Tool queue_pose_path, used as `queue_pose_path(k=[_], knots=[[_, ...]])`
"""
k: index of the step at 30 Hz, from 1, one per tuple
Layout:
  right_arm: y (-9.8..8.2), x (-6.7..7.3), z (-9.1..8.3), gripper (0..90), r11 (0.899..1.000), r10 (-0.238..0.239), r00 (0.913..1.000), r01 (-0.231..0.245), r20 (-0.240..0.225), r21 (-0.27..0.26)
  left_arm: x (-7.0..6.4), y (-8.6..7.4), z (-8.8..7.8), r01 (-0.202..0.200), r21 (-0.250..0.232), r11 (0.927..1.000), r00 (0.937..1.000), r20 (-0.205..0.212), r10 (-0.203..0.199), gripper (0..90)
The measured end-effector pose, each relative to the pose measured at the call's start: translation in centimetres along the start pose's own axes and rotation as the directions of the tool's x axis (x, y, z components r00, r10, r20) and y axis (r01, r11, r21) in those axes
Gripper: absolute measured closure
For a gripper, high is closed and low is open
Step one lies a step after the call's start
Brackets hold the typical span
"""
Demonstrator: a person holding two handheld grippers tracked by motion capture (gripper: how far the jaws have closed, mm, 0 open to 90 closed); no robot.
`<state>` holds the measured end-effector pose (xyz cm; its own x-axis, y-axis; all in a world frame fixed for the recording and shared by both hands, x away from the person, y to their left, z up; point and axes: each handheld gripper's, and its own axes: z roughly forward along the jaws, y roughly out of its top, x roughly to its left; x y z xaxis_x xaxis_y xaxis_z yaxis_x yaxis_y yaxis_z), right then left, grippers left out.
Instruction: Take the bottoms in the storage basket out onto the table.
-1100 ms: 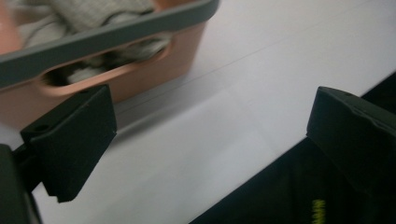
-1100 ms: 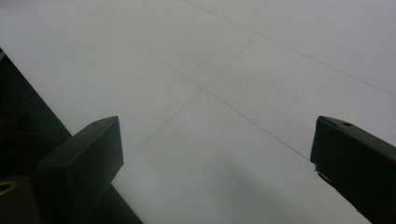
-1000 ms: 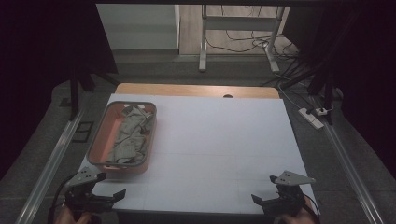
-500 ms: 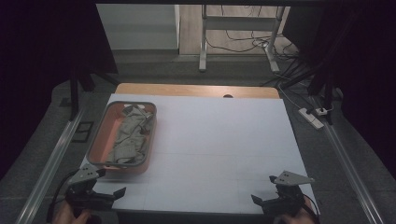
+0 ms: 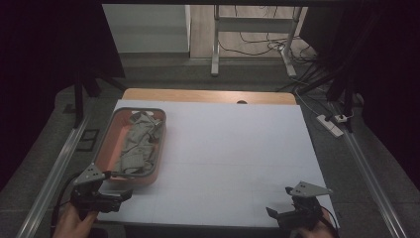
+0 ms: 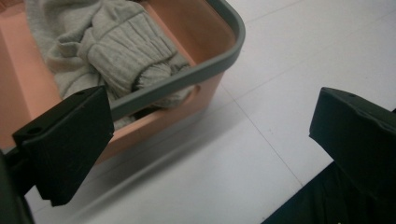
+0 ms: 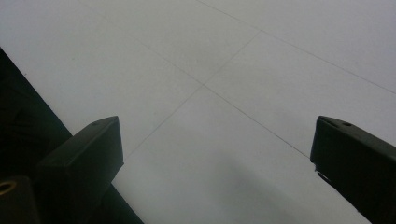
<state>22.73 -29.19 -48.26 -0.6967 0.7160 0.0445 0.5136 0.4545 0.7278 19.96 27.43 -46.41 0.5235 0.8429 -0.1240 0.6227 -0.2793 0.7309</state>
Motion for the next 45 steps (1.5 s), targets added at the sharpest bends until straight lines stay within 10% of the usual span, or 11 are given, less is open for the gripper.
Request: queue_pose_path(k=[25,45], knots=[[0.0,0.1,0.1,2.2,1.0,-0.001,1.0,0.001,0.007,0.005,1.6,2.1,1.2,0.016,0.003,0.9999,0.9995,-0.027,-0.016,0.7],[0.0,0.1,0.1,2.2,1.0,-0.01,0.9999,0.01,0.005,0.01,3.3,3.9,2.8,-0.02,0.068,0.9975,0.9995,0.027,0.018,1.1]])
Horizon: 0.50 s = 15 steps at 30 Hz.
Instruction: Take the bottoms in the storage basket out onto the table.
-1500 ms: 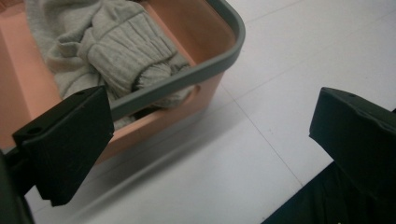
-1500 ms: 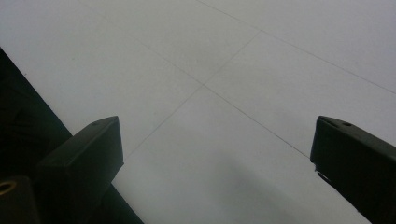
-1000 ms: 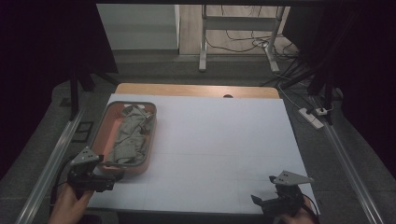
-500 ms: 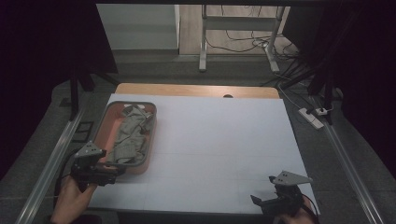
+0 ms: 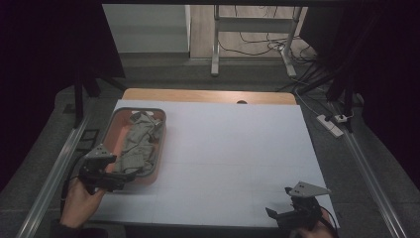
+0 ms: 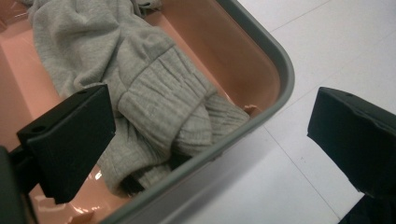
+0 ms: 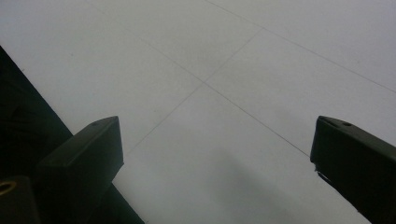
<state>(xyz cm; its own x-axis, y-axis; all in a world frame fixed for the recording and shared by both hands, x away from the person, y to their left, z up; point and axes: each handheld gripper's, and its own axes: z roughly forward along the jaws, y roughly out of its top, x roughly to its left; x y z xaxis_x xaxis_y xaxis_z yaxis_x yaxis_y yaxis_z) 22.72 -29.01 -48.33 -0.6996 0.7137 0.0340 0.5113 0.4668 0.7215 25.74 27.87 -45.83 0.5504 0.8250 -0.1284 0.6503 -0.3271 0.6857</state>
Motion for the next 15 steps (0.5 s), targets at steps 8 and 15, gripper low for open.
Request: queue_pose_path(k=[8,15], knots=[[0.0,0.0,0.0,2.2,1.0,-0.003,1.0,0.003,-0.002,0.001,0.6,0.9,0.6,-0.005,0.016,0.9999,1.0,0.005,0.005,0.8],[0.0,0.0,0.0,2.3,1.0,-0.004,1.0,0.004,-0.003,0.002,1.1,1.6,1.1,-0.01,0.024,0.9997,0.9999,0.014,0.009,0.0]])
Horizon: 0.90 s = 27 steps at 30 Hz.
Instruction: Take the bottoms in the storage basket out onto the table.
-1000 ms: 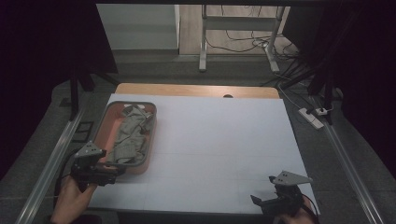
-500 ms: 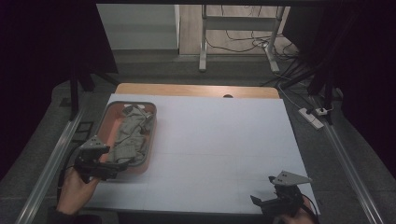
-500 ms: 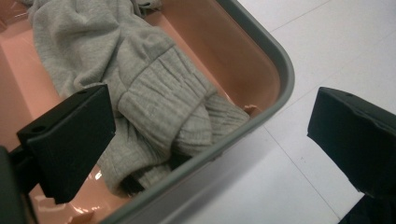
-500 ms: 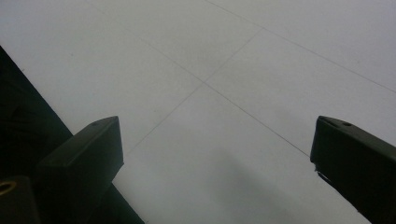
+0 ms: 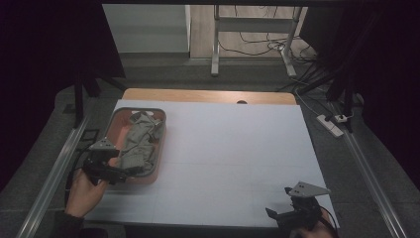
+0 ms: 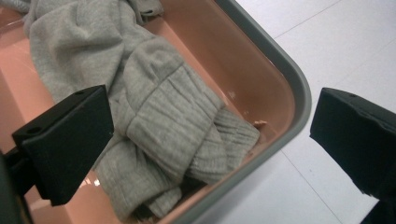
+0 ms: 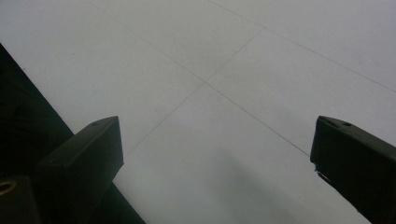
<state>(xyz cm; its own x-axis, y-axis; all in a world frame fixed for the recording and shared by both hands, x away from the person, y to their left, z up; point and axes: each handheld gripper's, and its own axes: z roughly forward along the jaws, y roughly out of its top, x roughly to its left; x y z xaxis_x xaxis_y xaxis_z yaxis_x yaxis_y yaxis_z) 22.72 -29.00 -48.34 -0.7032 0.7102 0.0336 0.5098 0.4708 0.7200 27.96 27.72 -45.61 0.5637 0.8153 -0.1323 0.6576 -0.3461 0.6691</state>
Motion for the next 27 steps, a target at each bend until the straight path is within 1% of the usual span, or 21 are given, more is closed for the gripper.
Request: queue_pose_path(k=[3,9,11,12,14,16,18,19,21,24,27], knots=[[0.0,0.0,0.0,2.3,1.0,-0.002,1.0,0.002,-0.001,0.0,0.2,0.4,0.2,-0.008,0.008,0.9999,0.9999,-0.01,0.008,0.0],[0.0,0.0,0.0,2.3,1.0,-0.004,1.0,0.004,-0.003,0.003,0.8,1.0,0.7,0.01,0.007,0.9999,0.9999,-0.014,-0.01,0.0],[0.0,0.1,0.1,2.3,1.0,-0.006,1.0,0.006,-0.004,0.003,1.1,1.3,0.8,0.017,0.013,0.9998,0.9997,-0.02,-0.016,0.0],[0.0,0.1,0.1,2.4,1.0,-0.008,1.0,0.008,-0.001,0.005,1.3,1.5,1.0,0.017,0.019,0.9997,0.9993,-0.034,-0.017,0.0],[0.0,0.1,0.1,2.4,1.0,-0.009,1.0,0.009,-0.004,0.009,1.5,1.6,1.1,0.02,0.019,0.9996,0.9991,-0.037,-0.02,0.0],[0.0,0.1,0.1,2.4,1.0,-0.009,0.9999,0.009,-0.005,0.008,1.9,2.0,1.6,0.04,0.029,0.9988,0.9987,-0.034,-0.039,0.0],[0.0,0.1,0.1,2.8,1.0,-0.011,0.9999,0.011,-0.004,0.011,2.2,2.3,1.9,0.045,0.046,0.9979,0.9983,-0.038,-0.044,0.0],[0.0,0.1,0.1,2.8,1.0,-0.011,0.9999,0.011,-0.005,0.012,2.2,2.3,1.9,0.045,0.046,0.9979,0.9983,-0.038,-0.044,0.0],[0.0,0.1,0.1,2.8,1.0,-0.014,0.9999,0.014,-0.006,0.012,2.5,2.9,2.3,0.055,0.064,0.9965,0.9978,-0.042,-0.052,0.0],[0.0,0.1,0.1,2.9,1.0,-0.015,0.9999,0.016,-0.006,0.013,2.7,3.2,2.6,0.058,0.071,0.9958,0.9975,-0.044,-0.055,0.0],[0.0,0.1,0.1,2.9,1.0,-0.018,0.9998,0.018,-0.008,0.013,3.3,3.7,3.2,0.066,0.078,0.9947,0.9971,-0.043,-0.063,0.4]])
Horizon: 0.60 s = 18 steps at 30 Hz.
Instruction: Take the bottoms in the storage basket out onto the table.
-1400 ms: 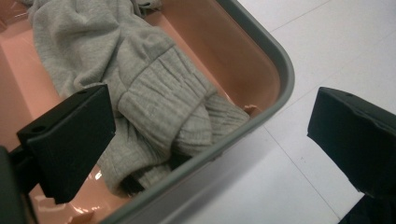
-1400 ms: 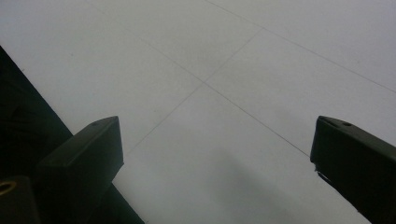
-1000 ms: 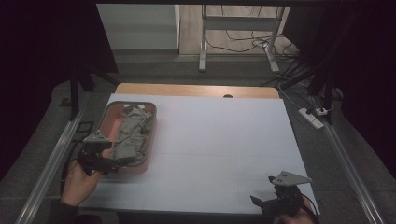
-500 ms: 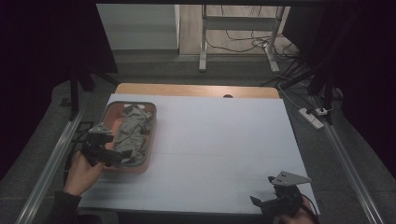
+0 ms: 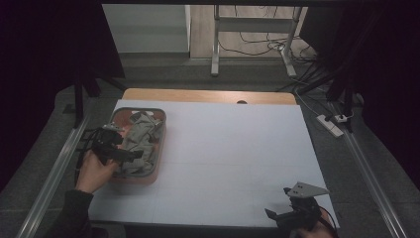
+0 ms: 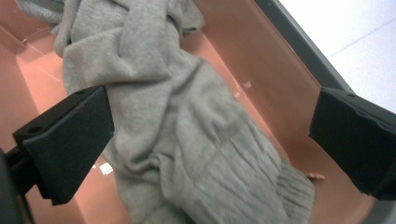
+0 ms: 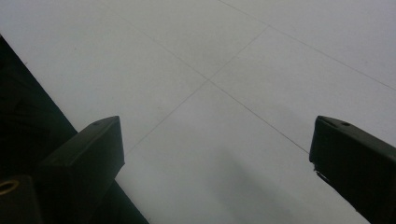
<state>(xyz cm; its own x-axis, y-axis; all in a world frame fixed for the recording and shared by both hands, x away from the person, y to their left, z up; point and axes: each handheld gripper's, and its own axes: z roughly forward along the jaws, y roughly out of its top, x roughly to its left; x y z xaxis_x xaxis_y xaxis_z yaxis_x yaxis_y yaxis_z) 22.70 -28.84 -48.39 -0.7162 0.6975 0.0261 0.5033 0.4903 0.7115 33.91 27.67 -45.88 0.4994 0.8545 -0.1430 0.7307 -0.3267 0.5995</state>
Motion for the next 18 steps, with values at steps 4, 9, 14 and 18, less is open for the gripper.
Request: queue_pose_path(k=[4,9,14,18], knots=[[0.0,0.0,0.0,2.9,1.0,-0.003,1.0,0.003,0.0,0.0,0.3,0.4,0.4,0.003,0.01,0.9999,1.0,0.006,-0.003,0.4],[0.0,0.0,0.0,2.9,1.0,-0.002,1.0,0.002,0.0,0.0,0.6,1.2,1.3,-0.003,0.031,0.9995,0.9999,-0.016,0.004,0.0],[0.0,0.0,0.0,2.9,1.0,-0.001,1.0,0.001,-0.001,-0.003,1.2,2.2,2.5,0.015,0.054,0.9984,0.999,-0.042,-0.013,0.0],[0.0,0.0,0.0,2.9,1.0,0.0,1.0,0.0,-0.003,-0.003,1.7,2.6,3.2,0.023,0.072,0.9972,0.9987,-0.046,-0.02,0.0]])
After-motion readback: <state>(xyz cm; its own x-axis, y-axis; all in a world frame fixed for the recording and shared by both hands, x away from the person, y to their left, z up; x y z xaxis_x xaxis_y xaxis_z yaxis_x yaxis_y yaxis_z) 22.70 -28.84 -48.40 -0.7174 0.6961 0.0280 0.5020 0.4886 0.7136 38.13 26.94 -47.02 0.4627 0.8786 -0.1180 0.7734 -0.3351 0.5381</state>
